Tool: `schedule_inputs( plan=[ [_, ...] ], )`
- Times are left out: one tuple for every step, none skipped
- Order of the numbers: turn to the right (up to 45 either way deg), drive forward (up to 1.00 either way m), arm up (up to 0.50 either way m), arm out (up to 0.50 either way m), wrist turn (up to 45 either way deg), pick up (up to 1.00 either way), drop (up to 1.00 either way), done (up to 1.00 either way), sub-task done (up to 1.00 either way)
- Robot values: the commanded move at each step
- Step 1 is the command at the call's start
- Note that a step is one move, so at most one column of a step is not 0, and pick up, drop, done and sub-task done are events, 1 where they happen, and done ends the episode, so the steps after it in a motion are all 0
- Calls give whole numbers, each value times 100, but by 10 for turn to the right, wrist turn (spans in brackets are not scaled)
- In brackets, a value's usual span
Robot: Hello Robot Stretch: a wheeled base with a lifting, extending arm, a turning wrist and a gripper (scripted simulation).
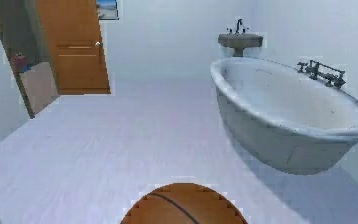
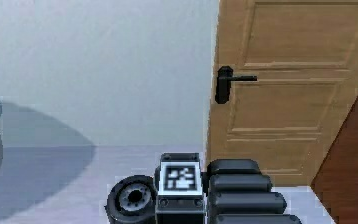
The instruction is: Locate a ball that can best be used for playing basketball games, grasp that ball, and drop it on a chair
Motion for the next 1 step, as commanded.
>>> schedule_inputs(
  plan=[
    [-240, 0, 0, 0, 0, 0, 0, 0, 0]
  ],
)
